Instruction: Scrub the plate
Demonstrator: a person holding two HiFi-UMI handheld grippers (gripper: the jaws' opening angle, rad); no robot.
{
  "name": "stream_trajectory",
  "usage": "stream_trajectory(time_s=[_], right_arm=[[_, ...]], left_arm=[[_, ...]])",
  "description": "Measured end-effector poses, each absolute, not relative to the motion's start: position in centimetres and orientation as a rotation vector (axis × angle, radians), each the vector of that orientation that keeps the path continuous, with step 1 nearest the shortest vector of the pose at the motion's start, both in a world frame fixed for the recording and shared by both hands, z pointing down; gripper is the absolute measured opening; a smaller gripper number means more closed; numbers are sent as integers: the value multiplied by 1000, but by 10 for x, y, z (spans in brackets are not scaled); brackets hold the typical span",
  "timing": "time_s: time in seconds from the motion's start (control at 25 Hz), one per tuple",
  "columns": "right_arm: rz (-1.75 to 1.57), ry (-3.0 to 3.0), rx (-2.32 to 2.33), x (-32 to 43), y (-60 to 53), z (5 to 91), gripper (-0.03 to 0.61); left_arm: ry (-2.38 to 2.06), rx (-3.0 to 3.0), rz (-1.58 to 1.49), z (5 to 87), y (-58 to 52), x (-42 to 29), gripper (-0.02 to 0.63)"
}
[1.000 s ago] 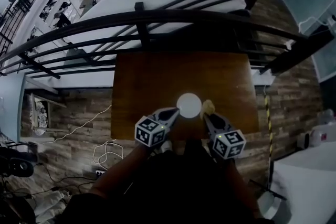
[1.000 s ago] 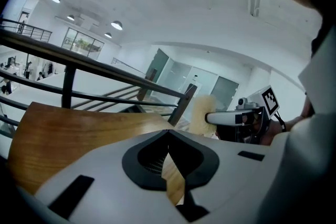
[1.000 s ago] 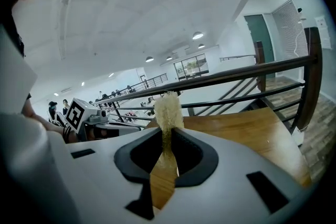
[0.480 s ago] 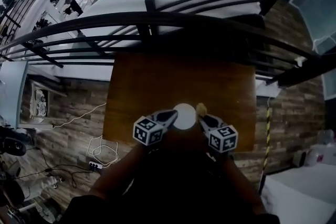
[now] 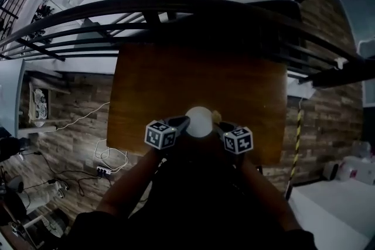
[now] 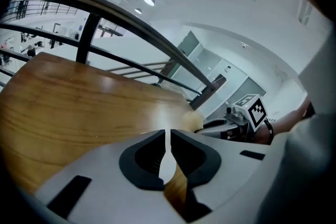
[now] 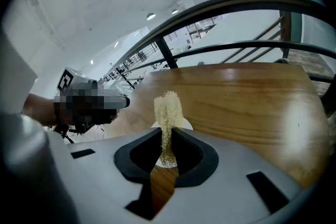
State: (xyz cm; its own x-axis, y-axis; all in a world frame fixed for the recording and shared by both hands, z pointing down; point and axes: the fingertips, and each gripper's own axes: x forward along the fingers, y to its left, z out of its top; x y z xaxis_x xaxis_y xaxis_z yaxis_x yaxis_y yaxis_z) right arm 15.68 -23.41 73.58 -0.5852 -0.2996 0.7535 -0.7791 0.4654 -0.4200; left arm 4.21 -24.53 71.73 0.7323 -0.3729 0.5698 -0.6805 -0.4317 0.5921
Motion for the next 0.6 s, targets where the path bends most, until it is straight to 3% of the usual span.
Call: stream_trajectory(time_s=[0.4, 0.6], right_arm=[[963, -1967, 779, 168, -220, 816, 55], [946, -1964, 777, 170, -222, 825, 55]], left_arm=[[-830, 1949, 604, 781, -233, 36, 138], [-807, 1872, 589, 806, -222, 39, 155]])
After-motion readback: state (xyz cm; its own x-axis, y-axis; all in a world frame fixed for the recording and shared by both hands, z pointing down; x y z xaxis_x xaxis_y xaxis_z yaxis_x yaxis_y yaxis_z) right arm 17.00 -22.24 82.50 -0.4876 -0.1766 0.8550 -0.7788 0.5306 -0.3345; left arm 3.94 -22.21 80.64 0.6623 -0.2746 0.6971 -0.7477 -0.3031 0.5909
